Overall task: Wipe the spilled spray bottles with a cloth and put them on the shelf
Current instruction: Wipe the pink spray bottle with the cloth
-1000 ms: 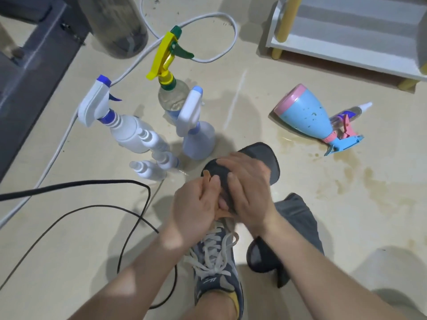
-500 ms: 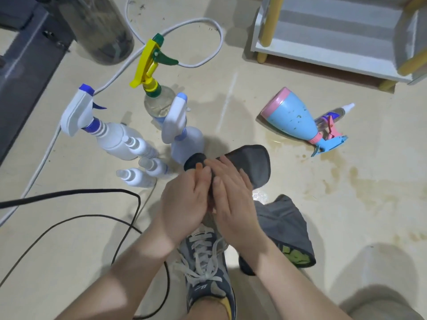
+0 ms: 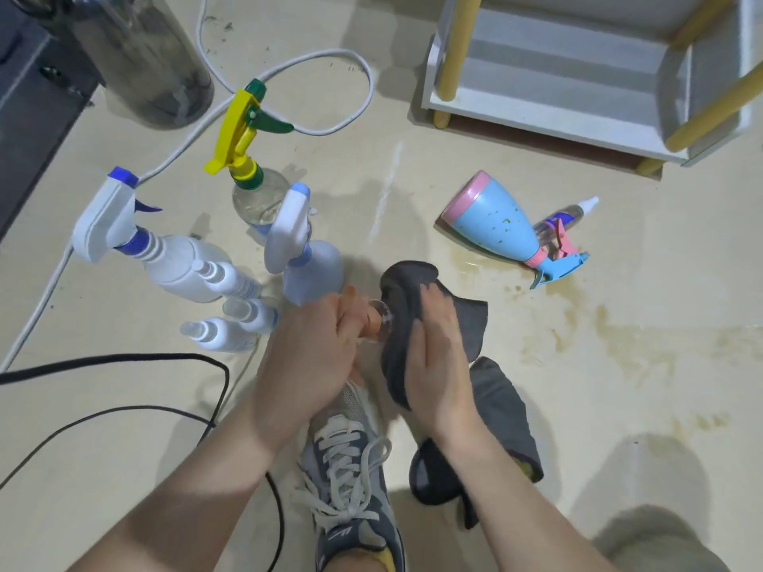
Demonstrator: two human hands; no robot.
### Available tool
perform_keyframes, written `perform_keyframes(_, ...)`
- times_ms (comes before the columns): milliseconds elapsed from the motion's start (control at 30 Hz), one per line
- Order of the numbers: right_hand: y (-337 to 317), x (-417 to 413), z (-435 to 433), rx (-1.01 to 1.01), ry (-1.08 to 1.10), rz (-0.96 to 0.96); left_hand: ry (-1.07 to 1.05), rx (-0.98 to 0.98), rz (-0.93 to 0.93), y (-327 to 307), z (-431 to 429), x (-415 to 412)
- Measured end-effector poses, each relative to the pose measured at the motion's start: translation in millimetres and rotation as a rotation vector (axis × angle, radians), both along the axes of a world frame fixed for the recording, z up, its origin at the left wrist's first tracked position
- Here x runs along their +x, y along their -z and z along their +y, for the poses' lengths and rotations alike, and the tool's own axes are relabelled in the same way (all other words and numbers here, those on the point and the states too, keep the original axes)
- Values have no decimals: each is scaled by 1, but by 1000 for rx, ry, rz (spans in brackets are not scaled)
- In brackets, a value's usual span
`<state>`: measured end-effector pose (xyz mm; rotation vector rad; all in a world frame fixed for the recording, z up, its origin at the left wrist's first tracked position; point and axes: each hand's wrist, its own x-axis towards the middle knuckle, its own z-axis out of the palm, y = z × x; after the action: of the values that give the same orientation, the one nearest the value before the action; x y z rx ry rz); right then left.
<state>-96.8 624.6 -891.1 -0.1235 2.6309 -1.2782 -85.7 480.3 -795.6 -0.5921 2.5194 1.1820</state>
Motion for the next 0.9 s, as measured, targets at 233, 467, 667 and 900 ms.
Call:
perform_keyframes(233,-12,-16,26,33,-99,15,-63,94,-82,8,-8,23)
perform_keyframes(467,-36,-85,-9,499,-288,-481,-10,-22,-69,9,-3,36)
perform_keyframes(667,-29,-6,-4,52,-334,73,-67,46,-28,13,-7,26)
perform_keyframes(900,0,-77,2,314,-316,-321,9,-86,-40,9,3,36)
